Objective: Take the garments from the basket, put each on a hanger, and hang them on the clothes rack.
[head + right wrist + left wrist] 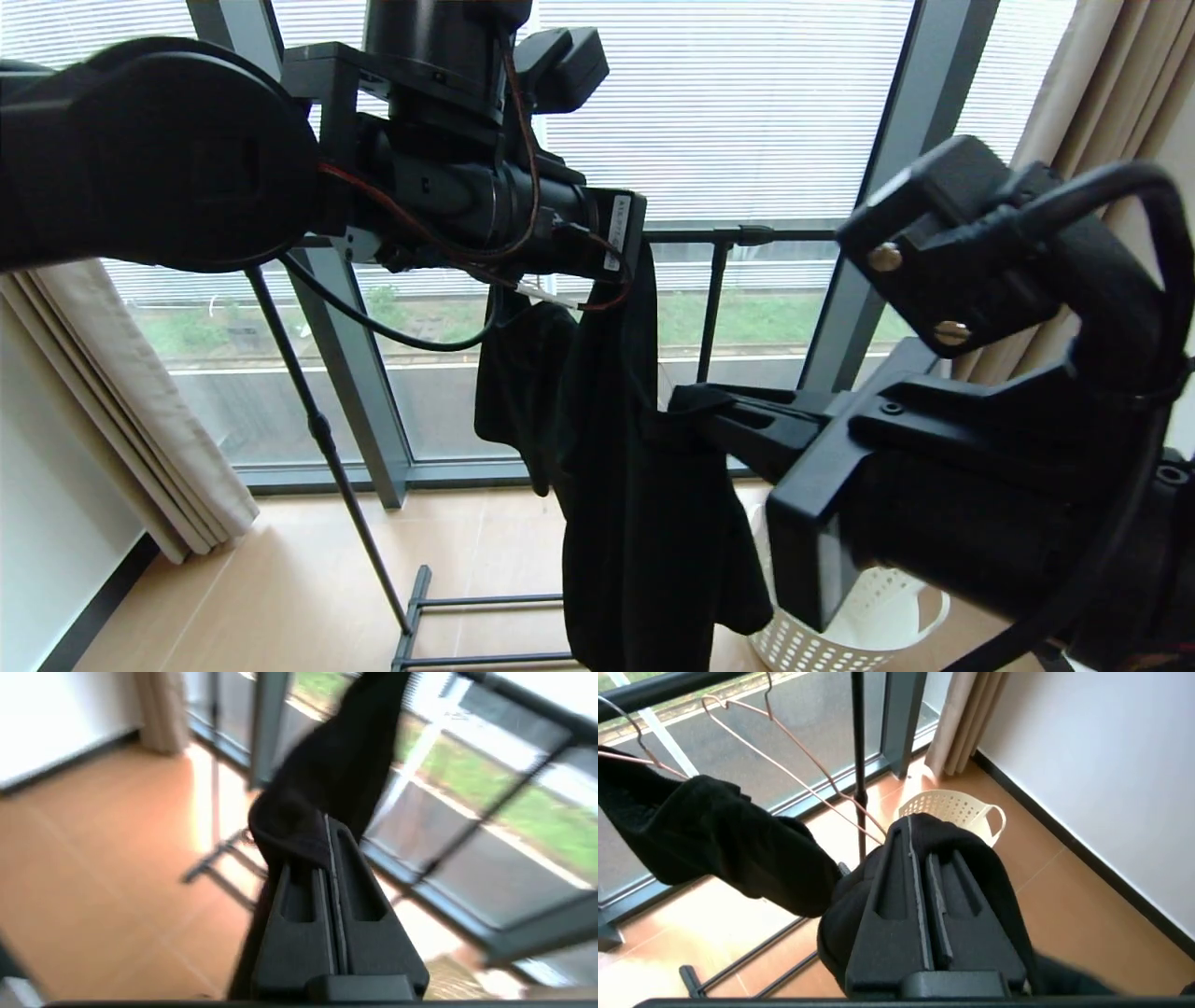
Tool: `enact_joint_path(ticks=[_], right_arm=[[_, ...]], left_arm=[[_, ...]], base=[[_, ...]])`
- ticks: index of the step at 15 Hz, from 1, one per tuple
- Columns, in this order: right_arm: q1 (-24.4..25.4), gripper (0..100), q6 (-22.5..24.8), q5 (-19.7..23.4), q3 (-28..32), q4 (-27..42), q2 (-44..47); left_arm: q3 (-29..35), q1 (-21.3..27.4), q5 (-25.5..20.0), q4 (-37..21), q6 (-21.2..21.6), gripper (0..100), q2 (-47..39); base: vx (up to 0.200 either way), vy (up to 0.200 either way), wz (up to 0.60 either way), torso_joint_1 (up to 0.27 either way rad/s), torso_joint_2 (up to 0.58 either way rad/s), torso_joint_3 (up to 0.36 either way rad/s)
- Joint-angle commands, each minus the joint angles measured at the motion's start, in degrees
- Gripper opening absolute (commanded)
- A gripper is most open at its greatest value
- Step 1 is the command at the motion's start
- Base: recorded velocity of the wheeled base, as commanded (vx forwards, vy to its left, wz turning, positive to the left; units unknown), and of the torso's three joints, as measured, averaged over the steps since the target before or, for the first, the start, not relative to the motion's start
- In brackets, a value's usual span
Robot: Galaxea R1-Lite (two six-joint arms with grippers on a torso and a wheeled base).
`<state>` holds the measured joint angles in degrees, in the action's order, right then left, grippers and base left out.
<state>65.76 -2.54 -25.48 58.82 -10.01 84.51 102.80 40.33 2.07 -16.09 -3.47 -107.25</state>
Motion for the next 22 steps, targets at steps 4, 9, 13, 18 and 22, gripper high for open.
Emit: enact_joint_path(ticks=[4, 9, 13, 18, 22], right_arm=[[3.6, 0, -4.1, -0.1, 3.7, 0.3, 6.0], [-7.0, 0, -4.3, -0.5, -4.1, 1.0, -2.9], [-17.5, 0, -4.0, -0.5, -3.4, 2.7, -3.4], [-19.9, 0, -3.6, -0.8, 9.3, 2.0, 9.2], [-19.9, 0, -3.7, -0.7, 21.8, 2.1, 20.7]], left_arm=[[-0.1, 0.0, 0.0, 0.0, 0.0, 0, -0.2], [-2.5, -1.1, -0.1, -1.1, 0.1, 0, 3.5], [-5.5, -2.4, 0.0, -6.9, 2.7, 0, 8.1], [-15.2, -1.5, 0.1, -12.9, 4.7, 0, 13.3], [-25.0, 3.4, -0.1, -12.6, 4.2, 0, 16.0]], base=[[0.0, 0.0, 0.0, 0.0, 0.0, 0.0], [0.0, 0.0, 0.0, 0.0, 0.0, 0.0], [0.0, 0.0, 0.0, 0.0, 0.0, 0.0], [0.0, 0.0, 0.0, 0.0, 0.0, 0.0], [0.0, 0.0, 0.0, 0.0, 0.0, 0.0]])
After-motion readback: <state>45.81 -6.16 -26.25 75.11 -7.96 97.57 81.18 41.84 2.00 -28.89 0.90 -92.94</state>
